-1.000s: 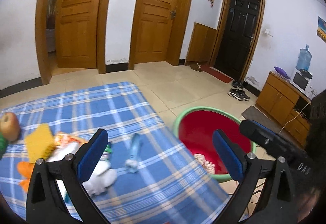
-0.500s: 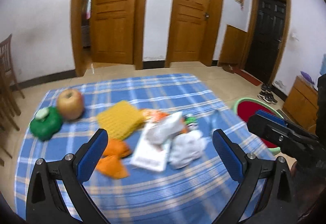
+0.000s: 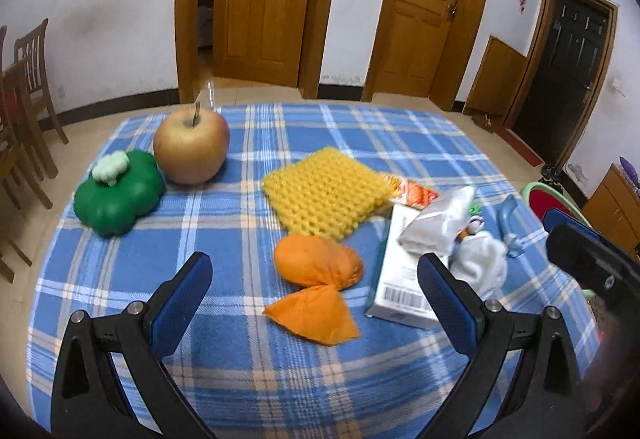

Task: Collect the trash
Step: 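Grasp the orange bag with the left tool while the right tool grasps the white glove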

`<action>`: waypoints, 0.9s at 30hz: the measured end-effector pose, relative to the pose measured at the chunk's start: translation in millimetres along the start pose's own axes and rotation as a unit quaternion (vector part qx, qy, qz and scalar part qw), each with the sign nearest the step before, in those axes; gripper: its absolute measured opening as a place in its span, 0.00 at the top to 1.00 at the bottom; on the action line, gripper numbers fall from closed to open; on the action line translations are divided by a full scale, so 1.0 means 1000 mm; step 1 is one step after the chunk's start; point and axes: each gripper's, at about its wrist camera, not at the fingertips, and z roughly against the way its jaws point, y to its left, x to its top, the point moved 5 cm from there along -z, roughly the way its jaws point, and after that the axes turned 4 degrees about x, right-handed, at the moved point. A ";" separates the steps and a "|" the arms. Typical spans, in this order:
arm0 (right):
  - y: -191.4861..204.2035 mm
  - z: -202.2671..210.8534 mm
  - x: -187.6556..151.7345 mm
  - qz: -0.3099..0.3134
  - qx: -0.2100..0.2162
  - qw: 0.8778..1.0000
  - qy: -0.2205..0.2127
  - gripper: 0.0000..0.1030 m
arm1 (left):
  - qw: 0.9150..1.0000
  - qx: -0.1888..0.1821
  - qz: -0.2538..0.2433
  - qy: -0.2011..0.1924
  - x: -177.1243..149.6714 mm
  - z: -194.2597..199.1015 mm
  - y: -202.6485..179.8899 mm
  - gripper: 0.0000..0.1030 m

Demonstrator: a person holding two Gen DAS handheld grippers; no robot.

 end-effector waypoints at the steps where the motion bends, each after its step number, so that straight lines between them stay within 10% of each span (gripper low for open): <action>1: -0.001 -0.005 -0.002 0.004 -0.007 1.000 0.009 0.22 | 1.000 -0.004 0.001 0.012 -0.003 -0.004 -0.001 0.03; 10: -0.009 -0.033 -0.018 0.005 -0.028 0.997 0.067 0.22 | 0.998 -0.019 0.031 0.048 -0.009 -0.017 0.011 0.06; 18: -0.006 -0.037 -0.022 0.011 -0.019 0.997 0.078 0.22 | 0.998 -0.021 0.039 0.054 -0.012 -0.017 0.012 0.64; 27: -0.011 -0.039 -0.021 -0.005 -0.004 0.997 0.083 0.29 | 1.000 -0.028 0.014 0.003 -0.006 0.003 0.001 0.86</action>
